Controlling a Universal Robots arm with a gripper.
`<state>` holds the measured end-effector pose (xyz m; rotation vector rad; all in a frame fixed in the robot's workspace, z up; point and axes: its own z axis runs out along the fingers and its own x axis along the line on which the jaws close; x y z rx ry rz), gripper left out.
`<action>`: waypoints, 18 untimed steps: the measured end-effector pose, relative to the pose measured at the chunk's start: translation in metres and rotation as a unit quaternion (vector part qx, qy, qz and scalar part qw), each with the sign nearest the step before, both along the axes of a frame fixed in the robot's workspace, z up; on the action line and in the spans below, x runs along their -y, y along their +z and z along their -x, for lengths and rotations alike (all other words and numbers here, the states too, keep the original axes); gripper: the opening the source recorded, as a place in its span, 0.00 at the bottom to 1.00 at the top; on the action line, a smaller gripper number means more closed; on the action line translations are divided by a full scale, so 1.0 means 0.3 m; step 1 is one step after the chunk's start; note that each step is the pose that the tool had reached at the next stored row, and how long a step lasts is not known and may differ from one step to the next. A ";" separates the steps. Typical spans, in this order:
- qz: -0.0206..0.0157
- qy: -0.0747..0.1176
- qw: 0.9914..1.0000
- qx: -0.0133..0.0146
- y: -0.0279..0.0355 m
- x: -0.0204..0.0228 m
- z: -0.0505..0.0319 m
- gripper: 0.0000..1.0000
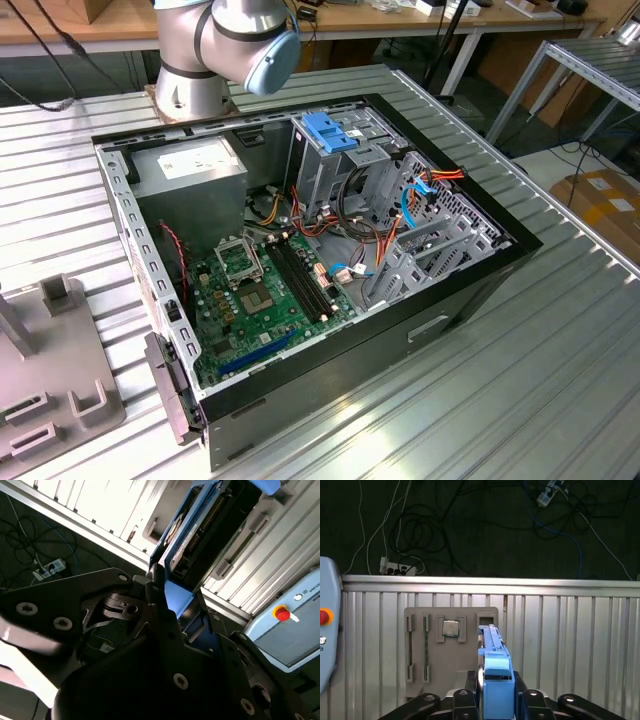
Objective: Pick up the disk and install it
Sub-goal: 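Pick up the disk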
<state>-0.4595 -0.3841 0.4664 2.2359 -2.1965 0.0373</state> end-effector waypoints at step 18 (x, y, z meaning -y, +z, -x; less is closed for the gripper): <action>0.000 0.000 1.000 0.000 0.152 0.000 0.000 0.37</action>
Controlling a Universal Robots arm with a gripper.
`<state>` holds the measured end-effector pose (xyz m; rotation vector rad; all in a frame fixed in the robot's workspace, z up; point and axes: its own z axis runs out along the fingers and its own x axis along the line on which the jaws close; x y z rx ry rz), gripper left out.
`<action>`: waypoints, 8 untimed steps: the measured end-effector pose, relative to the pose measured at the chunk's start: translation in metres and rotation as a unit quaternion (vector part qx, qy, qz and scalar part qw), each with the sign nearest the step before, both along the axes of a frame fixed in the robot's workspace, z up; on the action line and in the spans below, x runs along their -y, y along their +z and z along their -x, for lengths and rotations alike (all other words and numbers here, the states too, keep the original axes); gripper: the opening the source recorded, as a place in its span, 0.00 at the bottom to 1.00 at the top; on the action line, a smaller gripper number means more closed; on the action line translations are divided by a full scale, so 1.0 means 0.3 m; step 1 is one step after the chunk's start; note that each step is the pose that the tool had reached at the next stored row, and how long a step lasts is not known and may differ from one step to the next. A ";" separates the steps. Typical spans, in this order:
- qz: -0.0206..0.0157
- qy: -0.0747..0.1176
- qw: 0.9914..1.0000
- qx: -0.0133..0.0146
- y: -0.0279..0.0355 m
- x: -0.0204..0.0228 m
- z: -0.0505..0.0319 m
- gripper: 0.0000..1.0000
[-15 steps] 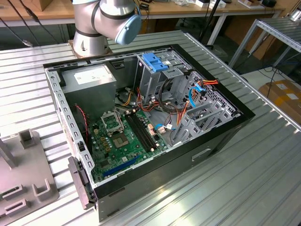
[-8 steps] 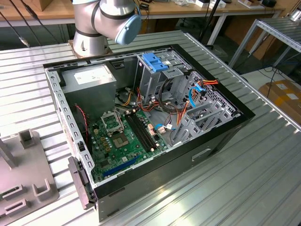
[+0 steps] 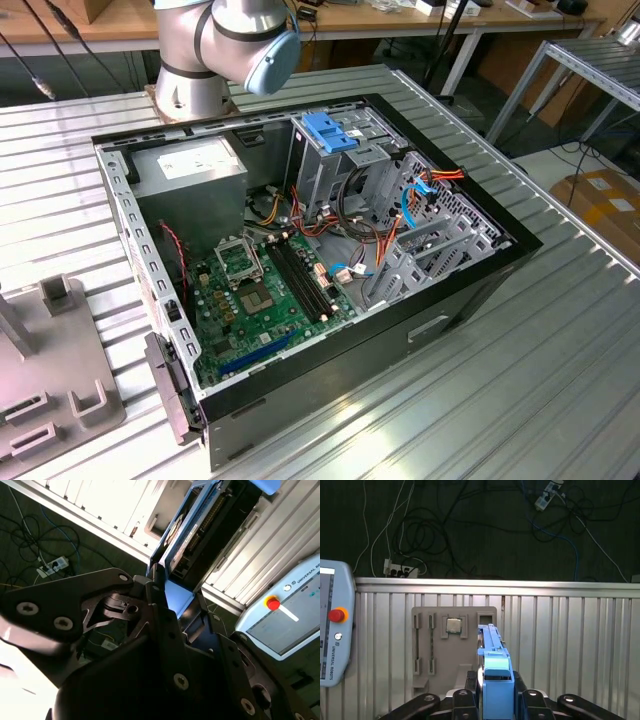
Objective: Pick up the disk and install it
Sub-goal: 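Pick up the disk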
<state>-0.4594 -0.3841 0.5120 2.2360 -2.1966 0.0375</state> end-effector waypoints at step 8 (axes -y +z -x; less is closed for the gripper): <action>0.000 0.000 1.000 0.000 0.000 0.000 -0.086 0.37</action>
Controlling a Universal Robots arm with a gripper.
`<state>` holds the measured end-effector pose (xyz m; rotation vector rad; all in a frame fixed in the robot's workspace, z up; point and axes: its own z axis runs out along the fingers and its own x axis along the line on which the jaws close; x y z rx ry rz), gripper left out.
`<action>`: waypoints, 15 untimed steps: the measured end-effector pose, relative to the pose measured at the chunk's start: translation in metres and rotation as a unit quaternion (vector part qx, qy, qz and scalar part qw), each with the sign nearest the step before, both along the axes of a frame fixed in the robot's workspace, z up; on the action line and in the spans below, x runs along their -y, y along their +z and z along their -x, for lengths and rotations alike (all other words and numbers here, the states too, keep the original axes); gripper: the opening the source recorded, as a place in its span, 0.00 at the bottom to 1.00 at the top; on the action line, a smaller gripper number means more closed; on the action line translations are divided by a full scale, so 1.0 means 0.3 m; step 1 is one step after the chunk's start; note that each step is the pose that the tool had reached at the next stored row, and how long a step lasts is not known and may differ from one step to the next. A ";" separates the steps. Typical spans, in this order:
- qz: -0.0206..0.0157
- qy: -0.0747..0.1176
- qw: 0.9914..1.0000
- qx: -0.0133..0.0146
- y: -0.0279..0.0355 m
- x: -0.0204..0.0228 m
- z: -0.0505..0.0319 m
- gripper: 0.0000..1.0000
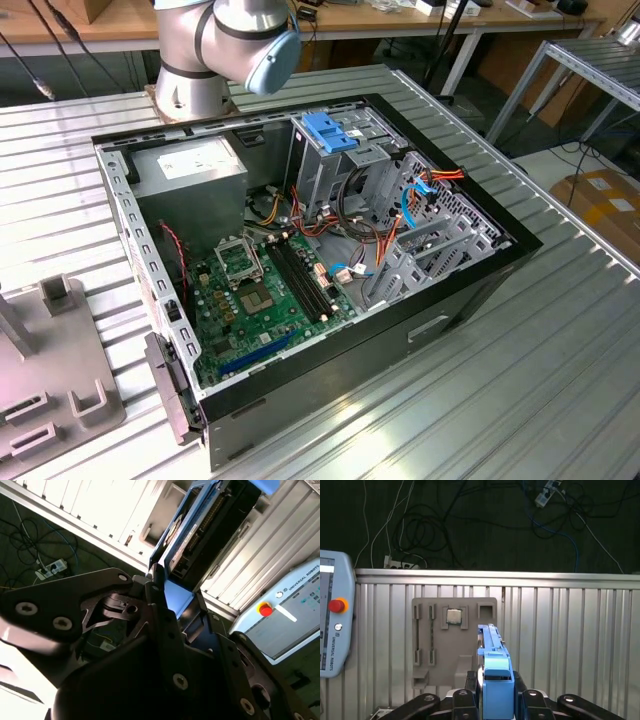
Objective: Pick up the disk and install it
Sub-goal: 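Pick up the disk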
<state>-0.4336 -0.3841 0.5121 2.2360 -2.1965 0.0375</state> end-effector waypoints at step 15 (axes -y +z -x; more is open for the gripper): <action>0.000 0.000 1.000 0.000 0.000 0.000 -0.259 0.37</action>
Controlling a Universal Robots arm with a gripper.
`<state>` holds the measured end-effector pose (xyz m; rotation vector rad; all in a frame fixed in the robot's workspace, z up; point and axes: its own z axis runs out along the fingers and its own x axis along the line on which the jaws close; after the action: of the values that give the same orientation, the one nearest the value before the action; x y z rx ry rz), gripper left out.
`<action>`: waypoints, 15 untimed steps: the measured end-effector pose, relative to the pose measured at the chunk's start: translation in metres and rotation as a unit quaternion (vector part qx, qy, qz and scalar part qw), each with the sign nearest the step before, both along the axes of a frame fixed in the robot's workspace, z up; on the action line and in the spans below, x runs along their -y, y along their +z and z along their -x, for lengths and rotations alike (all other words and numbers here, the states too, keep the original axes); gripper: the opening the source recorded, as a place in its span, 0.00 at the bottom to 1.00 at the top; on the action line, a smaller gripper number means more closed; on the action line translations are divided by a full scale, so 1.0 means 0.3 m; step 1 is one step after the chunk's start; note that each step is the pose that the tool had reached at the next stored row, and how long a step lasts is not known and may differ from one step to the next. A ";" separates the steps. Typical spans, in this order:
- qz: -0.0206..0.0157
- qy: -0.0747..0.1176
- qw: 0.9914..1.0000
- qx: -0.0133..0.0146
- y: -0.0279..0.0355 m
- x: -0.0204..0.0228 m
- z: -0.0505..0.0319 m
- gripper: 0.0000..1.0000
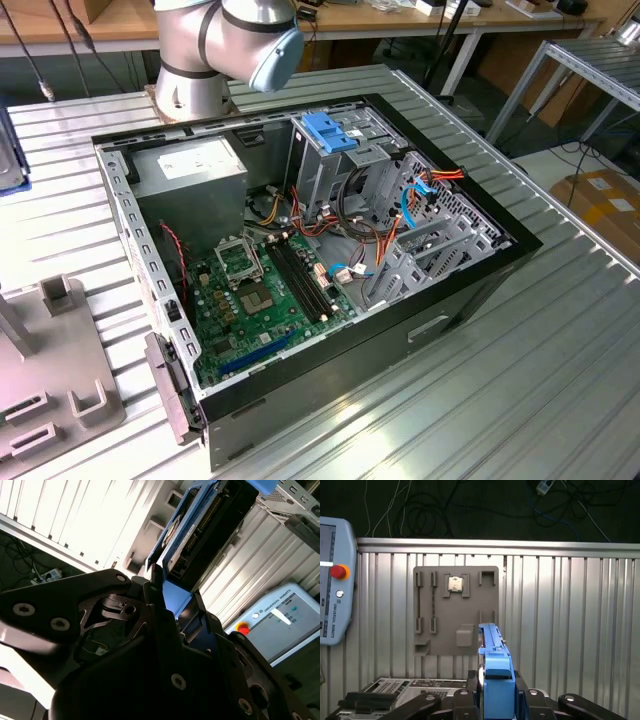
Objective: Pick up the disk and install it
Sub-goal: 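Pick up the disk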
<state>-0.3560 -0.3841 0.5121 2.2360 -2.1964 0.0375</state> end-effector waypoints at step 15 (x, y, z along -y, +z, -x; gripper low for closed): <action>0.000 0.000 1.000 0.000 0.000 0.000 -0.320 0.37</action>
<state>-0.2599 -0.3841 0.5121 2.2363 -2.1961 0.0374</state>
